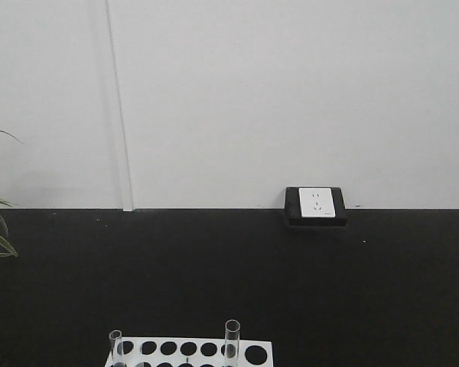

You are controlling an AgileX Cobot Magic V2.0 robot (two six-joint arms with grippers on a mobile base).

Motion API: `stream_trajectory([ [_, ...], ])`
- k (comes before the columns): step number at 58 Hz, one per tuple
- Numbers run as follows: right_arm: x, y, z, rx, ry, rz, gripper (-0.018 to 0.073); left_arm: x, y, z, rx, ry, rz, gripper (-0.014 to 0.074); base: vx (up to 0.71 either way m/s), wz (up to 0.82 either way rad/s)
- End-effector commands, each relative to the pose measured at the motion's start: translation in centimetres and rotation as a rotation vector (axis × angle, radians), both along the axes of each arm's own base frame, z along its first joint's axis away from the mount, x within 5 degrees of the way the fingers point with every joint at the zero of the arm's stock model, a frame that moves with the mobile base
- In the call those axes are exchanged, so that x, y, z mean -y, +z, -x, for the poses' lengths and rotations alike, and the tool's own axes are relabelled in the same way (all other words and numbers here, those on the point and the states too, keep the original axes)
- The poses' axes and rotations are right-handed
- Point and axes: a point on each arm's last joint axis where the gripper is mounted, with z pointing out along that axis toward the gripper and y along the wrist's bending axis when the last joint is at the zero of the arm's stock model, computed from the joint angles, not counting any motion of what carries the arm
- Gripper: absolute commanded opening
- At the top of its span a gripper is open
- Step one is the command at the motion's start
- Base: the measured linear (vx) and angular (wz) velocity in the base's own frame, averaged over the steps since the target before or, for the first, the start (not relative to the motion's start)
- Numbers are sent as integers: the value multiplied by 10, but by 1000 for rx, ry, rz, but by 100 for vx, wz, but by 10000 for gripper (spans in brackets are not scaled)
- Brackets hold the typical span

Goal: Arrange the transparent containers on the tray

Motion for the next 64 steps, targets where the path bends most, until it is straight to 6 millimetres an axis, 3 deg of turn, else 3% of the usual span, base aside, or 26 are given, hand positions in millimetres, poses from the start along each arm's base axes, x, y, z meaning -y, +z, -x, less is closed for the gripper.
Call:
stream_trajectory([
  [1,-1,5,-1,73,10,7,-12,0,-5,-1,45,-2,3,-7,0,0],
  [40,-1,5,-1,73,10,7,-12,0,-2,-1,67,-2,21,-8,0,0],
  [64,-2,12,0,154,23,30,-13,1,23,3,325,-16,14,-6,0,0],
])
